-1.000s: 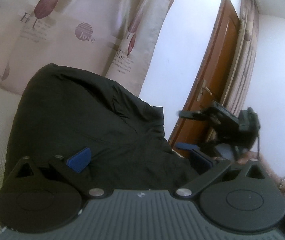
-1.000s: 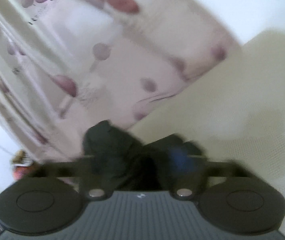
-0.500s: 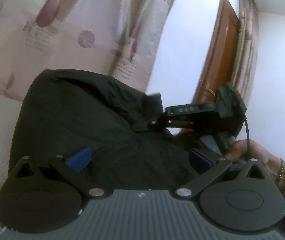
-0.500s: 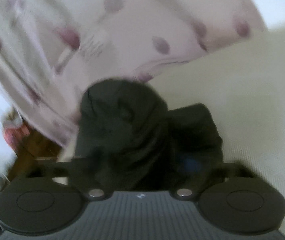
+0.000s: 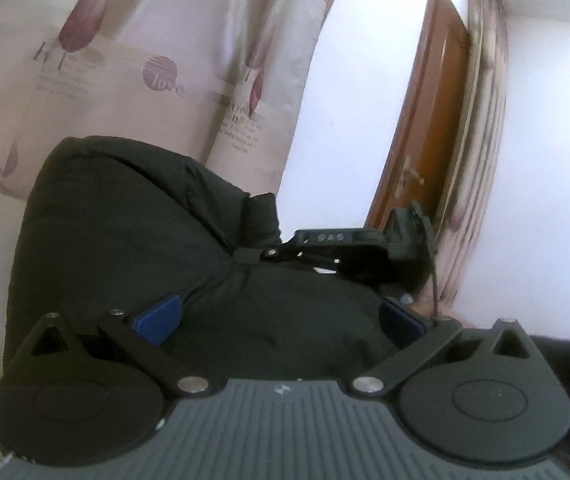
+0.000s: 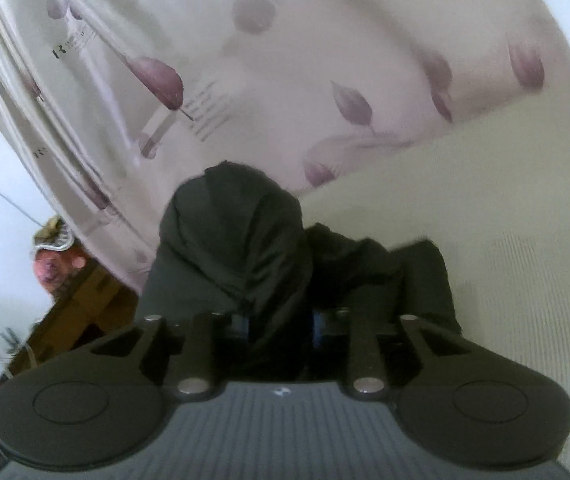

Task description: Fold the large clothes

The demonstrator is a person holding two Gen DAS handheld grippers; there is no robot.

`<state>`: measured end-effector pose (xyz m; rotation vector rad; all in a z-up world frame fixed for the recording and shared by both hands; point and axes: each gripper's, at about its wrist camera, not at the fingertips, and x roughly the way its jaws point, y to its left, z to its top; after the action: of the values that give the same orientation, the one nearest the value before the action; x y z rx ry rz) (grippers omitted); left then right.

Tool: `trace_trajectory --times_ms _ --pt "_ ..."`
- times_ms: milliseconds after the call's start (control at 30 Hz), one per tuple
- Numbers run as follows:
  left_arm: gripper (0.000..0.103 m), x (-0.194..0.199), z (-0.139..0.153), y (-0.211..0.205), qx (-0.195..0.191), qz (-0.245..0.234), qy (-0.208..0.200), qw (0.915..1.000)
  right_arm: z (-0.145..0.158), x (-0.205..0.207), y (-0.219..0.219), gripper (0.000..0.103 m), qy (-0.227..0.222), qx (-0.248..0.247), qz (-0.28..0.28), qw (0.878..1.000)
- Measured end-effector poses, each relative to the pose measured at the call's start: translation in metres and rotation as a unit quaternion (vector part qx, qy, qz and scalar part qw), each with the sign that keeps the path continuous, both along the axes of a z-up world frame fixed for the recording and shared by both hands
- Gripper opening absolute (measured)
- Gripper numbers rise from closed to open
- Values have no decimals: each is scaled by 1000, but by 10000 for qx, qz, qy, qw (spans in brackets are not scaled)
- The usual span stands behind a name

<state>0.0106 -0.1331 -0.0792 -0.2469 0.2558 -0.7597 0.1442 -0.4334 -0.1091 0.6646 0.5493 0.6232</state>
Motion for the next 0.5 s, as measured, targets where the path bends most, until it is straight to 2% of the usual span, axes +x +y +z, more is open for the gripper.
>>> trace_trajectory --times_ms 67,100,167,233,267,300,400,500 --pt "103 2 -2 3 -106 9 113 9999 -13 3 -11 41 323 554 1 9979" --pt "103 4 -2 5 -170 14 188 9997 -14 1 -14 44 362 677 -8 9970" --pt "103 6 -2 7 -208 55 246 9995 -1 -10 -17 50 244 564 -90 9981" --pt "103 7 -2 8 -222 77 273 9994 15 -26 -20 64 111 292 -221 9993" --pt "103 6 -2 8 -238 74 280 9993 25 -37 -23 80 54 163 -253 9995" --pt "103 7 -3 8 -241 76 278 9993 31 -49 -26 89 31 88 -296 9995" --pt "103 4 -4 7 -216 106 223 9995 39 -81 -33 99 140 -1 -355 9993" --pt "103 4 -4 5 -181 148 211 9995 37 -99 -20 99 461 -433 -181 9978"
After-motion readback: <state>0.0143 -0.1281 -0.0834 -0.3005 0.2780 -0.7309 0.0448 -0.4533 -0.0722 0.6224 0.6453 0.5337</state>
